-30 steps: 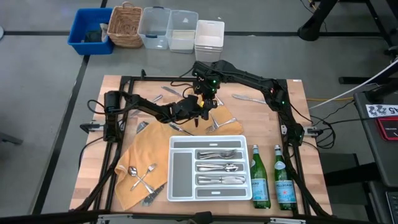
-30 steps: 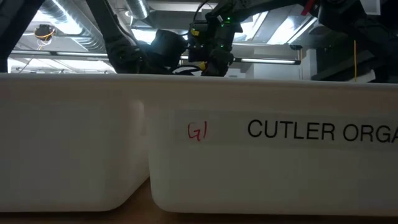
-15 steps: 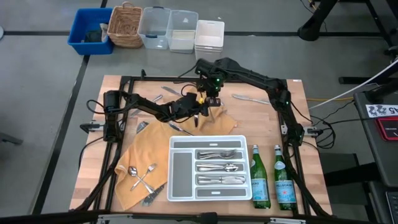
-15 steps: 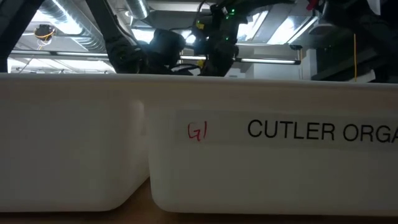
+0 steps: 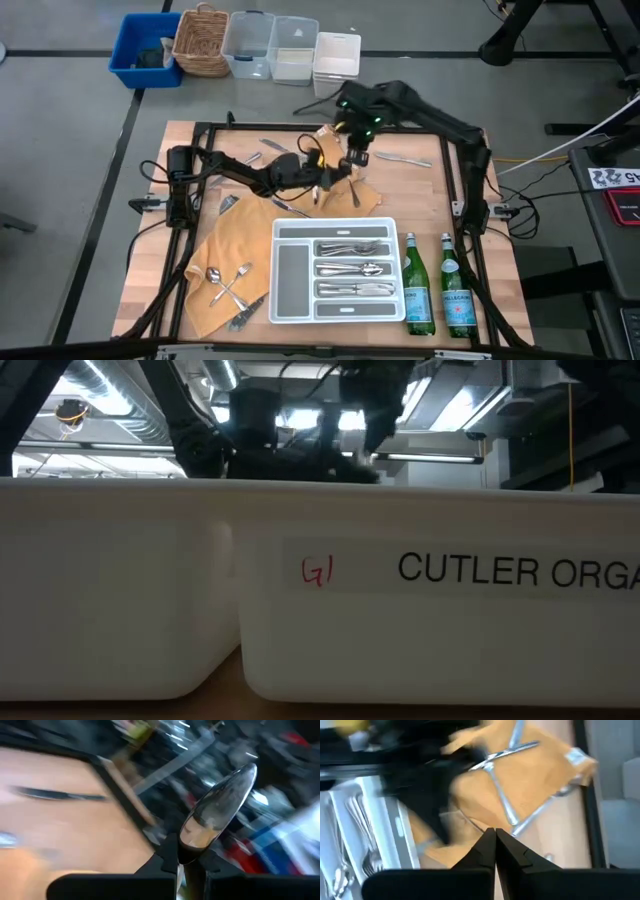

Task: Sort silverware
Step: Put the silver spoon into the white silverware tray

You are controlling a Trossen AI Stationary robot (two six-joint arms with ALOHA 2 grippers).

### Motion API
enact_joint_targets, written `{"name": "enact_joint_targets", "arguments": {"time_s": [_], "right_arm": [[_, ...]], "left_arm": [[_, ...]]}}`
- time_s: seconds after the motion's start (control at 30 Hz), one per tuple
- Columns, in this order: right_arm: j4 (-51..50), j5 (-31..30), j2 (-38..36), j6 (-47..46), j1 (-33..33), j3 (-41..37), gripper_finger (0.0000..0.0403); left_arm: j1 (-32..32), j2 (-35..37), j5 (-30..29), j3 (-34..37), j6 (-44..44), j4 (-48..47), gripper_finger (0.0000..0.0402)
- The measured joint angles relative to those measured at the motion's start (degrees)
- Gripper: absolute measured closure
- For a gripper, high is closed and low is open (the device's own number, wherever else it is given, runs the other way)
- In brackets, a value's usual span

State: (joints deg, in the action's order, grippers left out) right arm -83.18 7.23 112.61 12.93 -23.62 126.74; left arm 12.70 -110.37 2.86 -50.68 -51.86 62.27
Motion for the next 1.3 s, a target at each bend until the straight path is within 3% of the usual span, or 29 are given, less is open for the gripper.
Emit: {"name": "enact_joint_targets", "arguments": {"time_s": [0.13,0.27,0.47,0.63,0.83,1.1,1.3], "right_arm": [[-2.26,0.04,-4.95,-5.31,-0.08,0.00,0.0391],[-3.75,-0.21,-9.94,-9.09,0.07,0.00,0.0391],[-4.97,0.81,-16.04,-12.74,-0.03,0.00,0.0391],[-6.72,2.01,-19.31,-12.92,0.03,0.00,0.0391],[-6.91,7.09,-22.58,-14.53,0.03,-0.02,0.0391],[-6.89,6.72,-25.97,-15.81,0.03,-0.04,0.0391],[-6.87,6.33,-27.03,-15.79,0.03,-0.04,0.0391]], "left_arm": [[-0.50,0.56,10.80,-0.56,0.56,5.11,0.0399],[-2.10,2.00,20.24,-2.83,5.09,2.62,0.0400],[-6.92,4.31,28.10,-7.67,14.96,-14.35,0.0399],[-11.37,5.07,27.29,-13.95,28.41,-38.27,0.0398],[-15.39,5.07,18.83,-20.75,36.10,-59.68,0.0396],[-19.06,4.76,13.07,-21.79,33.93,-64.93,0.0395],[-21.25,2.07,12.49,-21.79,32.65,-65.62,0.0394]]}}
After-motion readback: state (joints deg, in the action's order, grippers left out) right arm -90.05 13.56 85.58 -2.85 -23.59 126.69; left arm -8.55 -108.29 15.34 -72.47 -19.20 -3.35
